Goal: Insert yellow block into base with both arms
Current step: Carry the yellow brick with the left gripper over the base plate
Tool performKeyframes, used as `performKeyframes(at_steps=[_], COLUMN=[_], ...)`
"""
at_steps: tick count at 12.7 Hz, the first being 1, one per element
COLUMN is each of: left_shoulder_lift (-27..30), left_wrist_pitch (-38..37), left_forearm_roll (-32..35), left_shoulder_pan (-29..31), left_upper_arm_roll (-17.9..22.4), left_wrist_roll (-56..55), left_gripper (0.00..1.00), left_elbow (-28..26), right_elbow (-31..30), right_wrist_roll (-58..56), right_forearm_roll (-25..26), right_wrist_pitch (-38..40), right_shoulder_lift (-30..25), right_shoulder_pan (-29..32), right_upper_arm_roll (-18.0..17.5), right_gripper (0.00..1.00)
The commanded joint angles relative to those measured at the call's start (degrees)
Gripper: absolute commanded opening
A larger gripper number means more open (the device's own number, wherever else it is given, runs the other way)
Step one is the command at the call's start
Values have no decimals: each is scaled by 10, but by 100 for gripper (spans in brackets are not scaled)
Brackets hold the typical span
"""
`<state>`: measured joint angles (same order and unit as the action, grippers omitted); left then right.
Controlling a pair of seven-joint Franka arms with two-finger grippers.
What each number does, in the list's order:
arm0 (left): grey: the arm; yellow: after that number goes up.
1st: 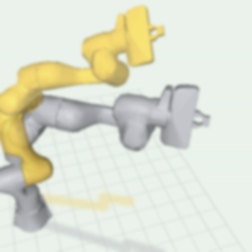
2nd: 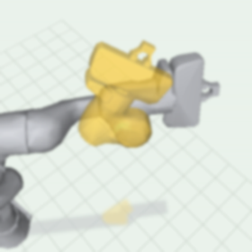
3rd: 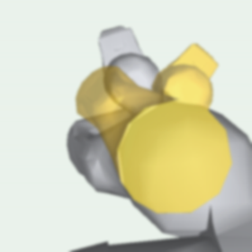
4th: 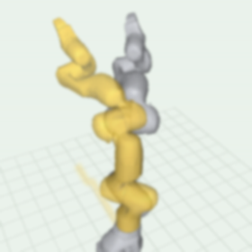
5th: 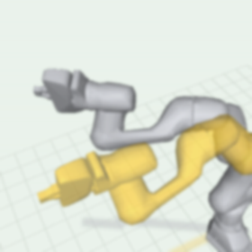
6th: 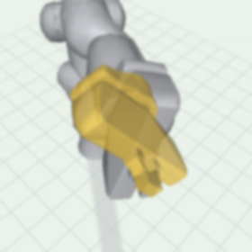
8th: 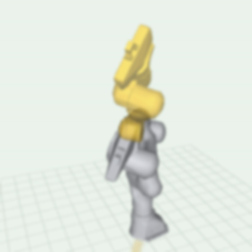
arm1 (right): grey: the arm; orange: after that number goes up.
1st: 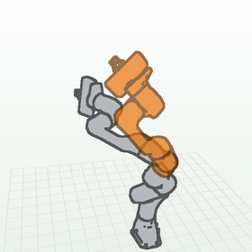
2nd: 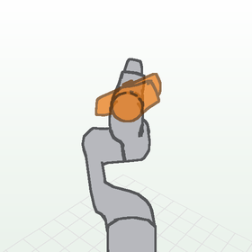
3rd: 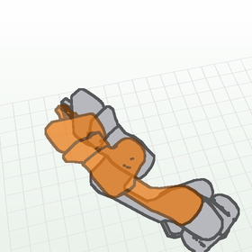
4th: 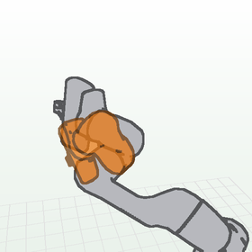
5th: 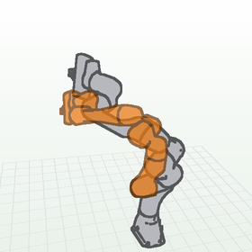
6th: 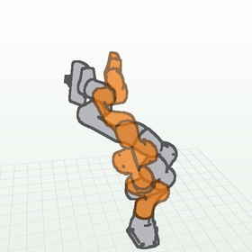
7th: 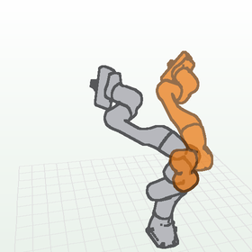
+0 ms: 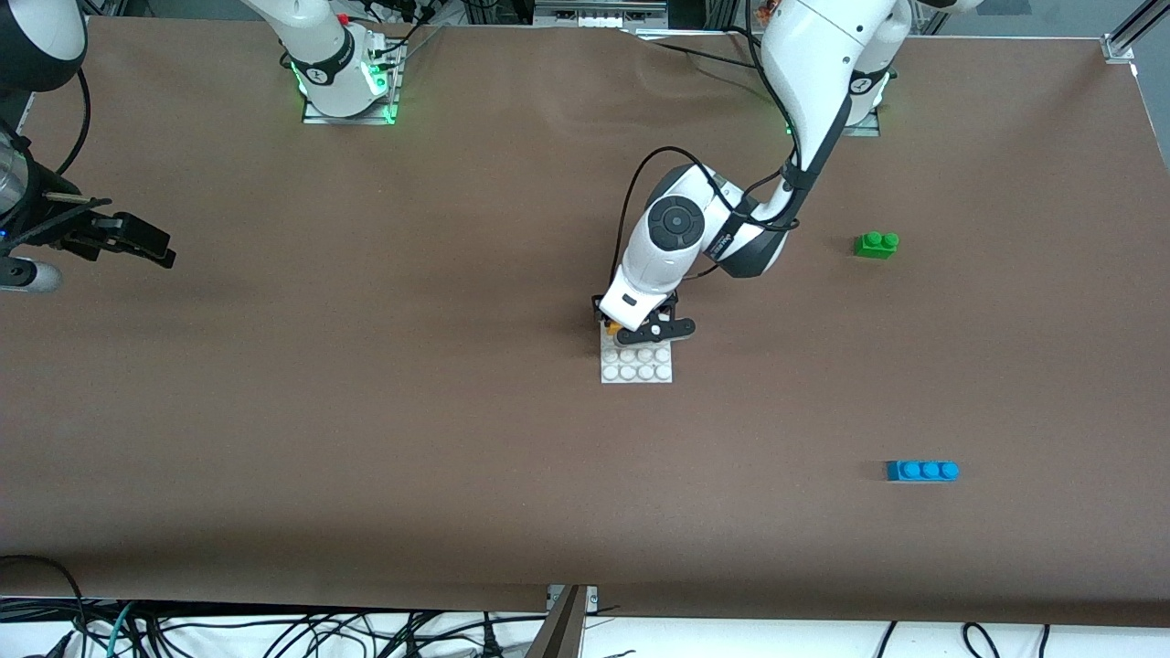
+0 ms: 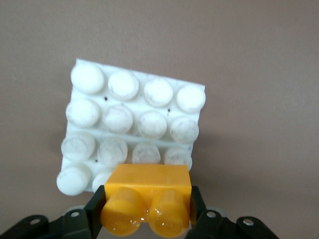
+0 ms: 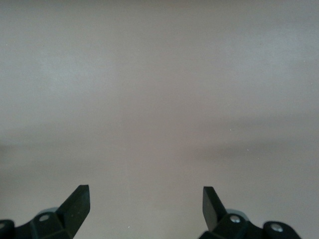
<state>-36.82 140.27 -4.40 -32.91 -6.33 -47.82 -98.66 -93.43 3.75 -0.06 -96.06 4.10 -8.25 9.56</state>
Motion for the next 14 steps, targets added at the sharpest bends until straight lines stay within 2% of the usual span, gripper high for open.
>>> performKeyframes(at_steps=[1, 14], left_shoulder_lift=[13, -18], left_wrist_pitch=[-9, -6], left_forearm_roll=[-3, -3], left_shoulder_pan=[-7, -7], left_upper_arm_roll=[18, 29], left_wrist_roll=[11, 34], left_gripper=[0, 0], left_elbow=[8, 18], right_elbow=[-1, -1], right_wrist_roll=[-2, -3], right_forearm_roll=[4, 4], right_wrist_pitch=[7, 7], right_shoulder_lift=[-6, -7], right_shoulder_pan=[2, 2], right_upper_arm_roll=[-2, -2], right_gripper=[100, 100])
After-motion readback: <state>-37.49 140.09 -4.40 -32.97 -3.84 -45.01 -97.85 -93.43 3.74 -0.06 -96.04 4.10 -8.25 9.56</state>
